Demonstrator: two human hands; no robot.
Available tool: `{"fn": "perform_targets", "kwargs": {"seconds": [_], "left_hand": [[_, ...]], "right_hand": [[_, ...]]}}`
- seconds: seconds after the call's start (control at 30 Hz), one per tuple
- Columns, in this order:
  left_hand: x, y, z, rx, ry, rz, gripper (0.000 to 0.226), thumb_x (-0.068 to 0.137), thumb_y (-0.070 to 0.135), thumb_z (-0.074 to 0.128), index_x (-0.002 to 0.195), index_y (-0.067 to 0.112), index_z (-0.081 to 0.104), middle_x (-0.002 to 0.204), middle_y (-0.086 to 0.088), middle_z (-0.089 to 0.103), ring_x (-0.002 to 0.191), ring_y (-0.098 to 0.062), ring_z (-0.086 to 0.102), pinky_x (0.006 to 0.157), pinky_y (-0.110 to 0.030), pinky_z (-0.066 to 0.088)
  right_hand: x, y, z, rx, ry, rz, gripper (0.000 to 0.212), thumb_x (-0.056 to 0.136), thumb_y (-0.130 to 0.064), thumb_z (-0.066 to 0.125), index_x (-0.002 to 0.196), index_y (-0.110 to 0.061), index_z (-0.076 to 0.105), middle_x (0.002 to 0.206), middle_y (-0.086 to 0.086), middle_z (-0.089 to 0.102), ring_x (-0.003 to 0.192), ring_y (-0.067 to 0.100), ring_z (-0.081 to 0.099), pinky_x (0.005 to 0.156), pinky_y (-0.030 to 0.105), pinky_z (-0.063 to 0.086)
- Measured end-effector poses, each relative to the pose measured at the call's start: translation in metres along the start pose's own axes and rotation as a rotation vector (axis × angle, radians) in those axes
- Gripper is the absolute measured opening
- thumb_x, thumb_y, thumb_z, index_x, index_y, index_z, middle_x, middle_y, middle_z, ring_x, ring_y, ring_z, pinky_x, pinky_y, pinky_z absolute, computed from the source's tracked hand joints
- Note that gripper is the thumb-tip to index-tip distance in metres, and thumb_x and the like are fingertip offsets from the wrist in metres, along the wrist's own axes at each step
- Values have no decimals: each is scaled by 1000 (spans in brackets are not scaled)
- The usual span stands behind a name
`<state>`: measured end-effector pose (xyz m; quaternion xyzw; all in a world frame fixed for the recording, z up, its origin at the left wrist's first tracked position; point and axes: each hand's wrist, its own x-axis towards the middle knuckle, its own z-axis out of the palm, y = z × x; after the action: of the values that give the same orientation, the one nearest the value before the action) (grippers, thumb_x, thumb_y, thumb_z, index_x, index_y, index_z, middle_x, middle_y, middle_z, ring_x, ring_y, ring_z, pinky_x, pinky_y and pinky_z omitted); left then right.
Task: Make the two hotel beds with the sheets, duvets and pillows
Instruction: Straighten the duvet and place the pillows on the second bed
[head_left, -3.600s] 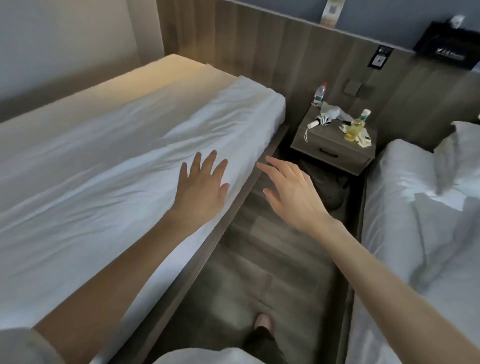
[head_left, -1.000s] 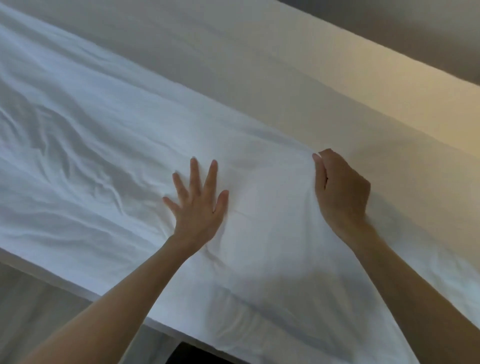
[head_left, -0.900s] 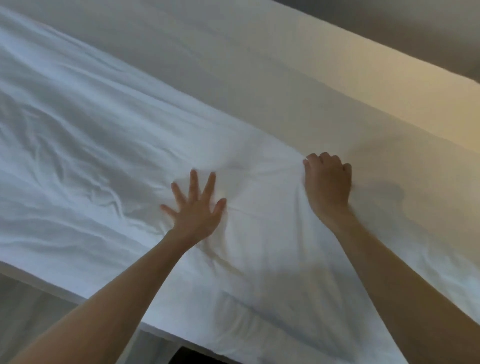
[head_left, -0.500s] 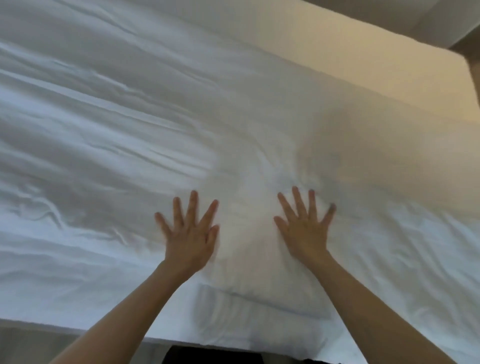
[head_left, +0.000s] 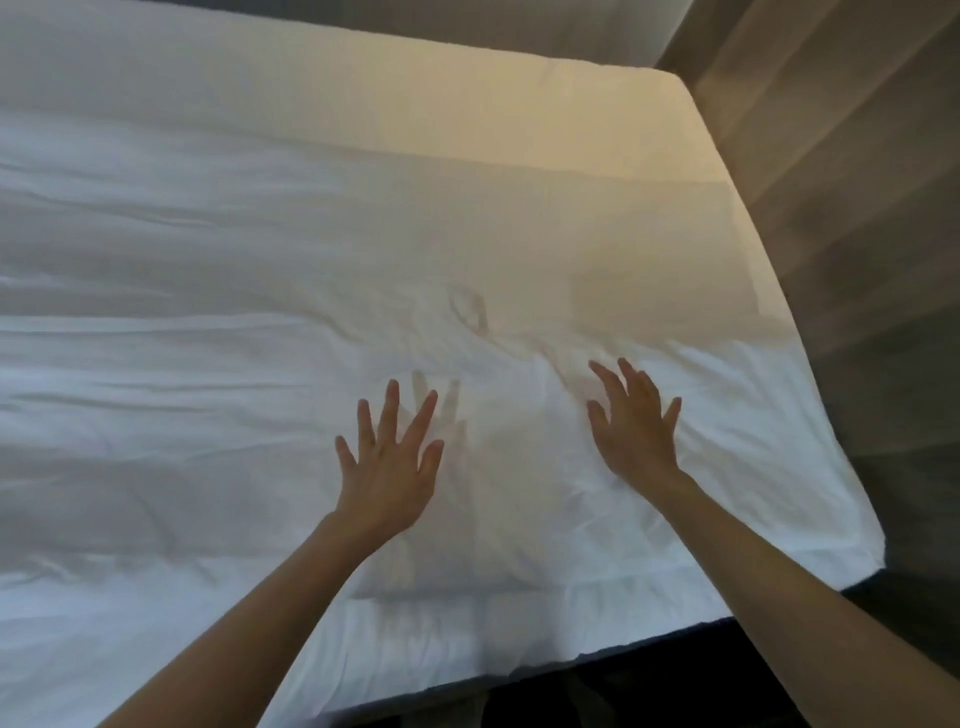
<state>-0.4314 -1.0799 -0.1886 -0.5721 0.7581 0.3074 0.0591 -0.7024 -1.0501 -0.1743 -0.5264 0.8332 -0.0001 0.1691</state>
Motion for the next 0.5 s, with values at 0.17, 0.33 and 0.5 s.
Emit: {"fn": "perform_targets", "kwargs": {"seconds": [0.17,0.33,0.5], "left_hand": [[28,71,16,-13,59,47,58,100,52,17,148,44,-16,155,3,-33,144,-33,-23,116,-57,2],[63,145,58,-9,198,62,54,100,55,11,145,49,-18,152,5,-38,142,-30,-31,112,-57,-9],[91,203,100,83,212,59,57,91,59,-1,144,51,-20,154,2,-35,141,-30,-33,107,-58,-18]], "right_hand": [[36,108,-19,116,48,241,58,100,-42,42,152,-33,19,163,-1,6,150,27,2,115,62,5],[88,203,-35,338,107,458,85,91,-54,56,155,-26,7,163,7,5,149,30,3,115,61,10],[135,262,-44,593,89,610,113,73,-68,68,154,-17,8,155,13,29,141,38,28,114,58,22]]}}
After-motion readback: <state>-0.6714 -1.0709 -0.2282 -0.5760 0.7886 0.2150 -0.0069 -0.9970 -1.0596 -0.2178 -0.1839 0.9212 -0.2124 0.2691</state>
